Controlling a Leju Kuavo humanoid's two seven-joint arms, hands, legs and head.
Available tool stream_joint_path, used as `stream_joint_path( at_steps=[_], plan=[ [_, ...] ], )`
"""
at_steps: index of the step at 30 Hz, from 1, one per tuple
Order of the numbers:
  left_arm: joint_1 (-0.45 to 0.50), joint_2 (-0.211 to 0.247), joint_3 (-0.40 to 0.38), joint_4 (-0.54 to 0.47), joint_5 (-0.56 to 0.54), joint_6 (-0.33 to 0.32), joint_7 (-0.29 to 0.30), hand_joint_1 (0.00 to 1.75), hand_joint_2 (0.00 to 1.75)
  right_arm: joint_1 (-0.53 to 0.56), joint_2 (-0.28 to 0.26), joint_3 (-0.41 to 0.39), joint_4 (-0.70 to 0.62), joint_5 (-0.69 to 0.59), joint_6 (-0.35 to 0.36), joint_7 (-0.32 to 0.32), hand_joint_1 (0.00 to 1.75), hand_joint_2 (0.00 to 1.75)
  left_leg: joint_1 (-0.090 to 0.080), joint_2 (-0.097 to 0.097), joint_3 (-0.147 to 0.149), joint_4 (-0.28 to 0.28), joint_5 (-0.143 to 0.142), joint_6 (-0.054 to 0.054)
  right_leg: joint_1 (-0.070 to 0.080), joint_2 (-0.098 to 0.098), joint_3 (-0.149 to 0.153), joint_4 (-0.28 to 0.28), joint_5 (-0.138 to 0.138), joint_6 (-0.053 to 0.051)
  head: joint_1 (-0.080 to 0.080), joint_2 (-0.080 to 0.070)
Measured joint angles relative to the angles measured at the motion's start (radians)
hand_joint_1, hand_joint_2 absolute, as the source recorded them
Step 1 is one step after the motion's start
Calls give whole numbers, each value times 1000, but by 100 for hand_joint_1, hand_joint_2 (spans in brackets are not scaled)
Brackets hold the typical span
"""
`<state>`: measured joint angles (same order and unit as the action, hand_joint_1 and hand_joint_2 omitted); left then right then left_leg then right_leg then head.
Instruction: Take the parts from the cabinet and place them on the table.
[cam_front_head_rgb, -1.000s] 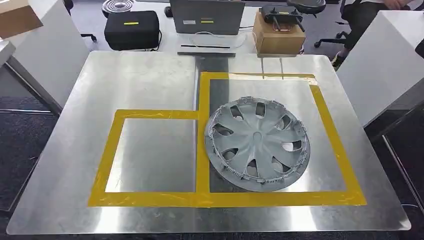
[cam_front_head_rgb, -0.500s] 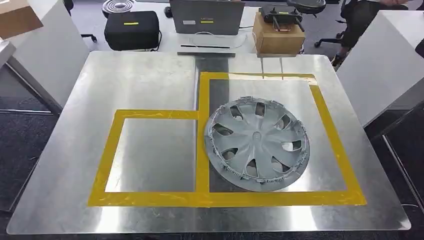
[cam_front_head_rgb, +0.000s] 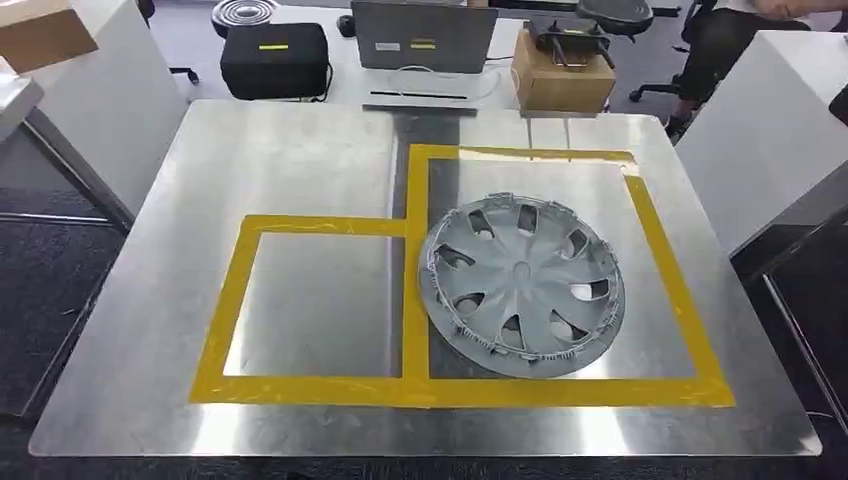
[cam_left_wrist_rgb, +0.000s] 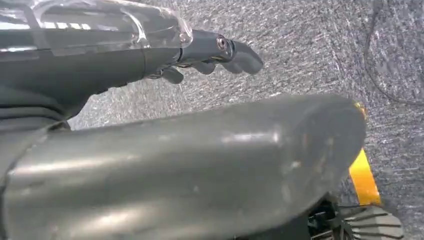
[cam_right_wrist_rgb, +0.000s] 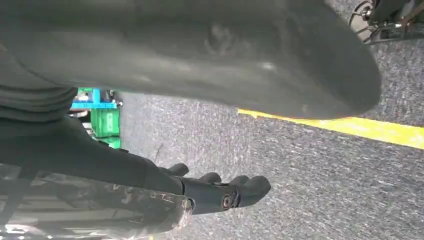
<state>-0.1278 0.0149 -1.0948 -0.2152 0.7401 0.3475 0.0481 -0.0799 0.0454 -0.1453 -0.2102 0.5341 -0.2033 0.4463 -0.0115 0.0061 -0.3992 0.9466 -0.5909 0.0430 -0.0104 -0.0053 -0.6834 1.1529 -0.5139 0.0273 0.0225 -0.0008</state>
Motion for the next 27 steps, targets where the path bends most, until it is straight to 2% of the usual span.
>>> stream_joint_path(
  at_steps=[1, 2, 3, 4, 5, 6, 7, 8, 11, 12, 13, 14, 16, 17, 18, 19, 20, 21, 22, 23, 24, 25, 27],
  plan=[
    [1, 0, 0, 0, 0, 0, 0, 0, 0, 1, 2, 0, 0, 0, 1, 0, 0, 0, 0, 0, 0, 1, 0, 0, 1, 0, -36, 90, -36, 1, 0, 0],
    [1, 0, 0, 0, 0, 0, 0, 0, 0, 2, 3, 1, 1, 0, 1, 0, 0, 0, -2, 0, 1, 1, 0, 0, 1, 0, -63, 157, -55, 0, 0, 0],
    [1, 1, 0, 0, 0, 0, 1, 0, 0, 3, 3, 2, 2, 0, 1, 0, 0, 0, -3, -1, 3, 1, -1, -1, 1, 0, -67, 174, -49, -3, 0, 0],
    [1, 2, 0, 0, 0, 0, 1, 0, 0, 3, 3, 3, 3, 0, 1, 0, 0, 0, -4, -4, 6, 1, -4, 0, 2, 1, -54, 150, -23, -9, 0, 0],
    [0, 2, 0, 0, 0, 0, 2, 0, 0, 2, 3, 6, 4, 0, 1, 0, 0, 0, -7, -6, 11, 1, -6, -2, 5, 2, -25, 87, 19, -17, 1, 0],
    [0, 2, 0, 0, 0, 0, 2, 0, 0, 1, 3, 7, 5, 0, 1, 0, 0, 0, -10, -8, 18, 1, -12, -4, 8, 3, 20, -11, 72, -32, 2, 0],
    [0, 1, 0, 0, 0, 0, 2, 0, 0, 1, 2, 7, 5, 0, 0, 0, 0, 0, -11, -7, 27, 1, -19, -5, 17, 8, 52, -88, 96, -52, 2, 0],
    [-2, -2, 0, -1, -1, 0, 2, 0, 0, 0, 0, 8, 6, -1, 1, 1, 0, 0, -13, -7, 16, 3, -24, -13, 20, 7, 64, -85, 86, -65, -5, 0],
    [-3, -5, 0, -1, -2, 0, 3, 0, 0, 0, -1, 10, 7, -2, 0, 1, 0, 0, -1, -5, 15, 0, -25, -29, 30, 6, 62, -97, 83, -71, -1, 0],
    [-4, -4, 0, -2, -2, 1, 3, 0, 0, 0, -1, 11, 8, -2, 0, 1, 0, 0, -6, -5, 20, -7, -28, -35, 26, 6, 72, -120, 85, -75, 0, 0],
    [-5, -1, 0, -3, -2, 2, 3, 0, 0, -2, 1, 11, 8, -2, 0, 1, 0, 0, -4, -6, 18, 3, -46, -37, 13, 9, 100, -173, 67, -72, 7, 0],
    [-7, -2, 0, -4, -3, 2, 2, 0, 0, -6, 0, 11, 8, -2, 0, 1, 0, 0, -1, -8, -5, 39, -70, -43, 9, 11, 102, -175, 71, -68, -2, 0],
    [-10, -1, 0, -4, -3, 2, 2, 0, 0, -8, 1, 12, 8, -2, 1, 1, 0, 0, 12, -10, -97, 203, -137, -62, 5, 8, 101, -180, 71, -68, -12, 0],
    [-9, 0, 0, -4, -3, 2, 3, 0, 0, -8, 3, 13, 8, -2, 1, 1, 0, 0, 19, -10, -138, 270, -153, -71, 3, 5, 101, -178, 70, -66, -13, 0],
    [-6, 0, 0, -4, -3, 2, 5, 0, 0, -8, 3, 13, 8, -3, 1, 1, 0, 0, 26, -10, -166, 304, -148, -79, 0, 5, 101, -174, 67, -61, -14, 0],
    [-4, 0, -1, -4, -3, 2, 5, 0, 0, -7, 4, 13, 8, -3, 1, 1, 0, 0, 34, -9, -172, 291, -114, -89, -5, 5, 101, -168, 64, -56, -15, 0],
    [-4, 2, -1, -4, -3, 2, 5, 0, 0, -7, 5, 13, 8, -3, 1, 1, 0, 0, 41, -7, -159, 243, -63, -98, -11, 5, 100, -161, 59, -47, -15, 0],
    [-4, 2, -1, -4, -3, 2, 5, 0, 0, -7, 6, 13, 9, -3, 1, 1, 0, 0, 49, -5, -131, 163, -4, -109, -19, 6, 98, -148, 53, -37, -16, 0],
    [-5, 3, -1, -4, -3, 2, 5, 0, 0, -7, 6, 13, 9, -3, 1, 1, 0, 0, 56, -3, -104, 92, 26, -122, -27, 6, 95, -132, 45, -25, -18, 0],
    [-5, -2, -1, -6, -3, 2, 5, 0, 0, -9, 3, 13, 9, -3, 1, 1, 0, 0, 47, -8, -105, 96, 2, -125, -23, 12, 91, -126, 44, -12, -29, 0],
    [-6, -2, -1, -5, -3, 2, 5, 0, 0, -11, 3, 13, 10, -3, 0, 1, 0, 0, 48, -9, -110, 92, 10, -94, -19, 14, 83, -113, 44, -3, -34, 0],
    [-5, 1, -1, -5, -4, 2, 6, 0, 0, -11, 5, 14, 10, -3, 1, 1, 0, 0, 46, -8, -114, 95, 11, -78, -20, 14, 84, -119, 50, 2, -21, 0],
    [-4, 1, -1, -5, -4, 2, 6, 0, 0, -7, 6, 14, 11, -3, 1, 1, 0, 0, 42, -9, -120, 97, 21, -59, -24, 14, 83, -129, 64, 11, -20, 0]
  ],
)
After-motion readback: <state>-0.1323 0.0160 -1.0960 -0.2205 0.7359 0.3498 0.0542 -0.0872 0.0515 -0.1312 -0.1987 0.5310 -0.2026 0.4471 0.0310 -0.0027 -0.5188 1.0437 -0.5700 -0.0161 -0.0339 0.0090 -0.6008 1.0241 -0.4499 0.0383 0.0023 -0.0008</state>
